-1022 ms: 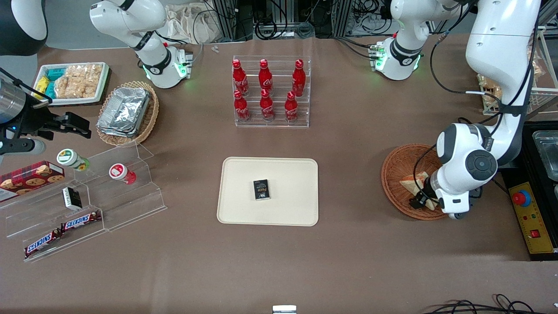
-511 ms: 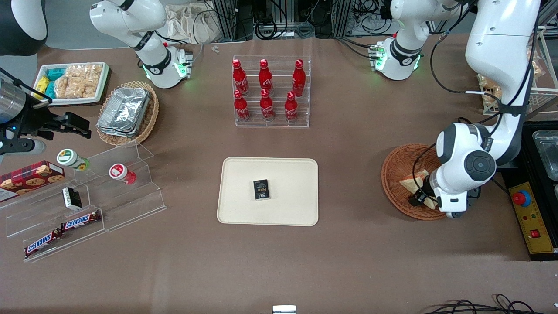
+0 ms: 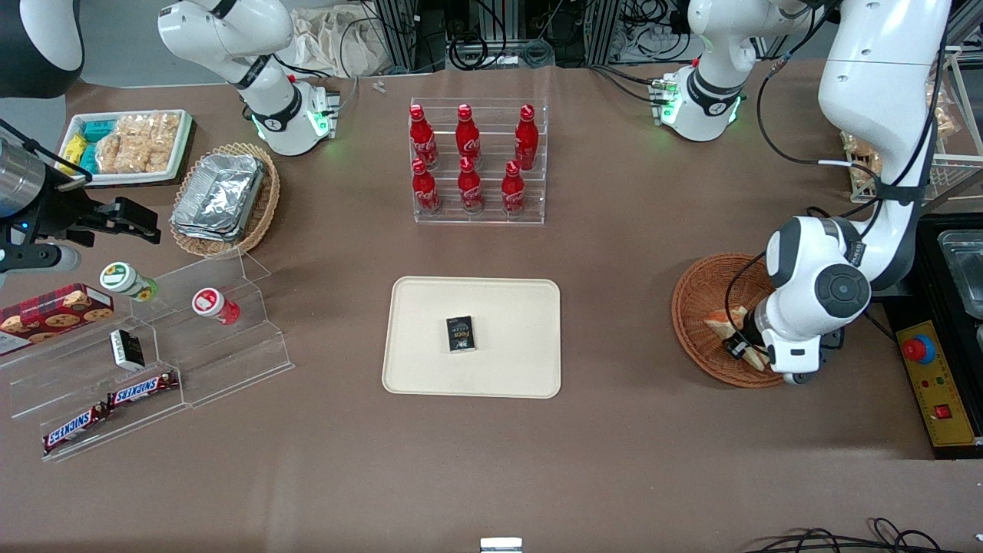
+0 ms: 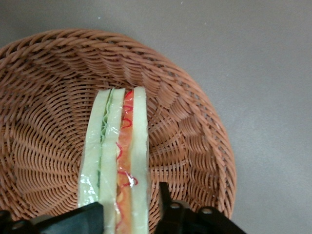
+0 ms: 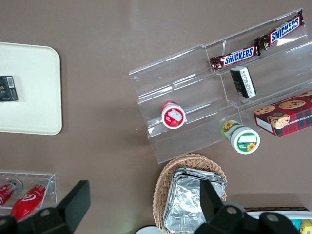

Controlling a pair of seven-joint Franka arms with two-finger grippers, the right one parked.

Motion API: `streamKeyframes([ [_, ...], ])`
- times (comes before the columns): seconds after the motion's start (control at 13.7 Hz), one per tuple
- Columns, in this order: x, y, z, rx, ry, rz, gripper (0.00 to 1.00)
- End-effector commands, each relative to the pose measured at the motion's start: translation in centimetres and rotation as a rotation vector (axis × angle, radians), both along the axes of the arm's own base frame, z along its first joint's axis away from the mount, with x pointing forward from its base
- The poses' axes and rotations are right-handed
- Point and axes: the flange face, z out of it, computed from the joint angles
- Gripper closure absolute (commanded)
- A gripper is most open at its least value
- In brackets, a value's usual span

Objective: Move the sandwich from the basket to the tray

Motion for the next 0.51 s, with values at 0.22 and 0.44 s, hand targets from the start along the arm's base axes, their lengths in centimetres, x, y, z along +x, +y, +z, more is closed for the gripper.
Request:
streamKeyframes([
  [0.22, 3.8, -0.2, 2.4, 0.017, 0.136, -0.053, 0.88],
  [0.44, 4.0, -0.4, 3.3, -0.003, 0.132, -0.132, 0.88],
])
